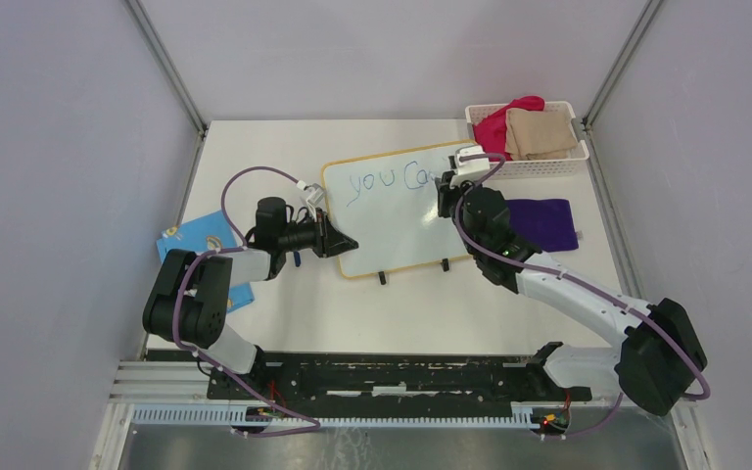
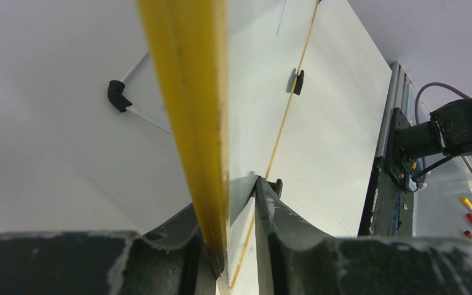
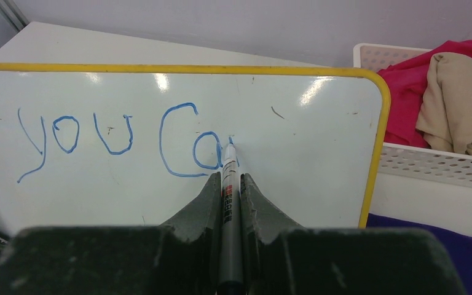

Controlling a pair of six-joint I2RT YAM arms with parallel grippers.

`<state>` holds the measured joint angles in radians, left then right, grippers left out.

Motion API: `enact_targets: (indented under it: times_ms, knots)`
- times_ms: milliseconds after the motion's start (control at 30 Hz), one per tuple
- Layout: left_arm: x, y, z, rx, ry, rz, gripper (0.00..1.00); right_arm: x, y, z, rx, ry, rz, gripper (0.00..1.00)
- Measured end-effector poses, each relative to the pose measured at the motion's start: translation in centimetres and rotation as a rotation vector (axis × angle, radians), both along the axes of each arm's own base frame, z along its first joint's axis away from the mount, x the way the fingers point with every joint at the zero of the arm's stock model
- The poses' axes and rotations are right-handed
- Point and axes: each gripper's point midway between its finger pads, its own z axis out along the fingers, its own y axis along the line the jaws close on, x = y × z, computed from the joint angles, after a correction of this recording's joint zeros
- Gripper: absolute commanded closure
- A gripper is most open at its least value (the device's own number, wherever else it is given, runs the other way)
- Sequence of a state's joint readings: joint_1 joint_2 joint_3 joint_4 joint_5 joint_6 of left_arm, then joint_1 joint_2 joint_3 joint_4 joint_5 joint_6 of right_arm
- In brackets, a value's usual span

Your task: Write a sentence on the whiteboard

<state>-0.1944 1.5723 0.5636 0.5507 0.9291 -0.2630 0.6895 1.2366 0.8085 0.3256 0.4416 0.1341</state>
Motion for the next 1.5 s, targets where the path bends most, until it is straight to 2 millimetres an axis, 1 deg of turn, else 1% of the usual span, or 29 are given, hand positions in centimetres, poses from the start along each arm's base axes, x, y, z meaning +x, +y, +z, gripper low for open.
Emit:
enact_targets:
  times_ms: [167,433,567,633,967,1200,1267,1367,1433,1500]
  knots:
    - [0.0,0.0,0.0,0.000,0.001,0.000,0.98,0.3,-0.1,0.4,0.002,-0.004,-0.006,1.00]
    - [0.0,0.0,0.0,0.001,0.000,0.000,0.98,0.9,-1.1,0.7,0.008,-0.011,-0.035,1.00]
    - [0.0,-0.1,0.0,0.001,0.000,-0.001,0.98,0.9,-1.2,0.7,0.010,-0.012,-0.038,1.00]
    - [0.0,-0.1,0.0,0.001,-0.001,0.000,0.98,0.8,-1.4,0.6,0.011,-0.012,-0.039,1.00]
    - [0.0,-0.1,0.0,0.001,0.000,0.000,0.98,-0.5,-2.5,-1.6,0.014,0.015,-0.046,1.00]
    - [0.0,-0.1,0.0,0.002,-0.002,0.000,0.98,-1.6,-3.7,-2.1,0.013,0.024,-0.060,1.00]
    - [0.0,-0.1,0.0,0.002,-0.002,0.000,0.98,-2.1,-3.9,-1.2,0.027,0.006,-0.056,1.00]
    - [0.0,-0.1,0.0,0.002,-0.002,0.000,0.98,-3.1,-3.7,1.0,0.058,-0.044,-0.032,1.00]
    - [0.0,-0.1,0.0,0.002,-0.002,0.000,0.98,-4.0,-2.8,2.4,0.065,-0.077,0.007,1.00]
    - [0.0,-0.1,0.0,0.002,-0.002,0.000,0.98,-5.3,-0.9,3.7,0.061,-0.109,0.071,1.00]
